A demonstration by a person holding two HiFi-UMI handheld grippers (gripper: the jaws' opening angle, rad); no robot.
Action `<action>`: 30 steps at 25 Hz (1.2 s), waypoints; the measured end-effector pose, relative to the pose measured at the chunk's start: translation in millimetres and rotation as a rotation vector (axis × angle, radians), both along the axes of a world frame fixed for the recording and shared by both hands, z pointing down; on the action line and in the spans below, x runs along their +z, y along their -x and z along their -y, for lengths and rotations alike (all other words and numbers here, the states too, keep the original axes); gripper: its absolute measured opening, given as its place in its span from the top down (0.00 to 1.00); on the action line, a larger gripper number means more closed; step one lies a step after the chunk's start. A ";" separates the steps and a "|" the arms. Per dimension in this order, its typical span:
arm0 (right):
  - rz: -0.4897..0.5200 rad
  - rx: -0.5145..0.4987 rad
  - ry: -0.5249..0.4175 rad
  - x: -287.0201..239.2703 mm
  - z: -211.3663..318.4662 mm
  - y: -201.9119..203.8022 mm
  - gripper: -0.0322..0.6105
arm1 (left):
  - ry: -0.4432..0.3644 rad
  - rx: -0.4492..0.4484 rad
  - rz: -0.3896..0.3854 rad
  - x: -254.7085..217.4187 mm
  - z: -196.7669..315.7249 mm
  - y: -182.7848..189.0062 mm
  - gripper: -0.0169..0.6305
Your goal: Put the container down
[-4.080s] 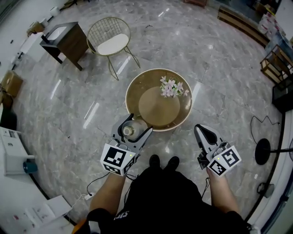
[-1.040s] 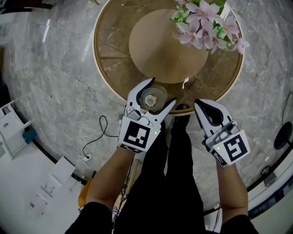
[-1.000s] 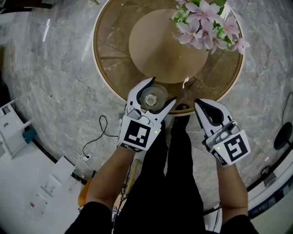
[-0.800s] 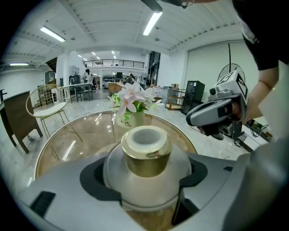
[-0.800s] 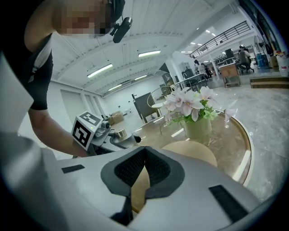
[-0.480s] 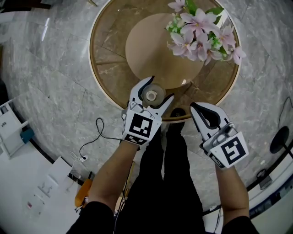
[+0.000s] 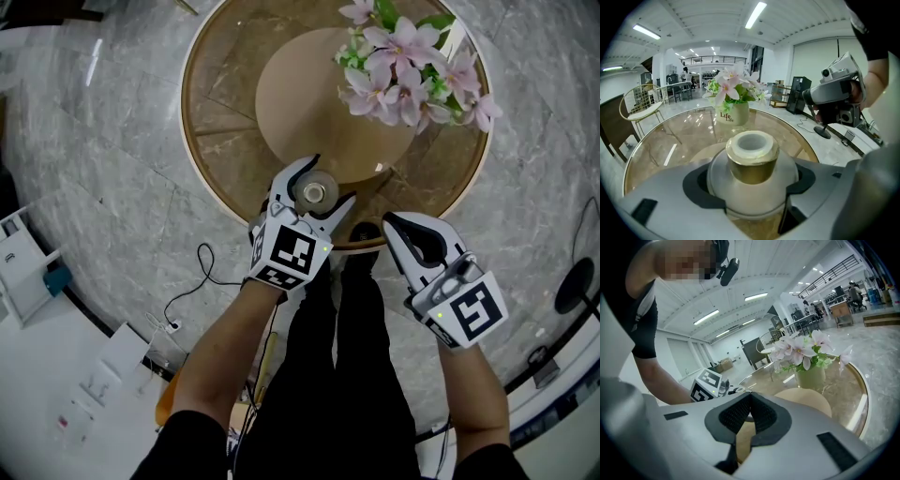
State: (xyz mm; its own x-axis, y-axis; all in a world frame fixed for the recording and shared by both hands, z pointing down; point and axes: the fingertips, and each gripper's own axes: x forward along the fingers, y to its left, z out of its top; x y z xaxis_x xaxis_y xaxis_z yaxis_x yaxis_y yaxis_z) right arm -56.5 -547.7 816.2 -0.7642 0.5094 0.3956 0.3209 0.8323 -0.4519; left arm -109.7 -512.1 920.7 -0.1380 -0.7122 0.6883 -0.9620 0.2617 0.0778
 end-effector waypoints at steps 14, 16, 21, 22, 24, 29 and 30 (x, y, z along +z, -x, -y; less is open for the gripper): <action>-0.040 -0.005 -0.013 3.3 -9.8 -34.9 0.93 | -0.004 0.009 0.041 7.5 -3.5 -8.7 0.44; -0.038 -0.008 -0.016 0.7 -14.2 -39.6 0.93 | -0.014 0.011 0.053 6.9 -4.9 -11.4 0.44; -0.046 -0.028 -0.037 -4.3 -23.2 -53.9 0.93 | -0.086 -0.032 0.083 -12.6 -7.4 -10.5 0.43; -0.046 -0.029 -0.045 -6.3 -24.2 -55.8 0.93 | -0.095 -0.038 0.085 -18.1 -7.8 -11.2 0.43; -0.035 -0.011 -0.065 -16.1 -25.0 -56.1 0.93 | -0.110 -0.044 0.087 -31.0 -10.9 -13.0 0.43; 0.019 0.025 -0.065 -75.0 -40.5 -48.2 0.93 | -0.151 -0.076 0.070 -81.8 -30.0 -12.1 0.45; 0.033 0.019 -0.062 -91.6 -46.1 -47.2 0.93 | -0.159 -0.082 0.065 -96.9 -34.0 -12.8 0.50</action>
State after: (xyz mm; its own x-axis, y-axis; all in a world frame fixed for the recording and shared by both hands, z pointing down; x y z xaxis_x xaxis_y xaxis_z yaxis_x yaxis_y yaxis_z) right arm -9.3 -501.6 724.7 -0.7864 0.4702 0.4005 0.3190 0.8645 -0.3885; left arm -96.9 -478.1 823.7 -0.2402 -0.7960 0.5557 -0.9424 0.3284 0.0631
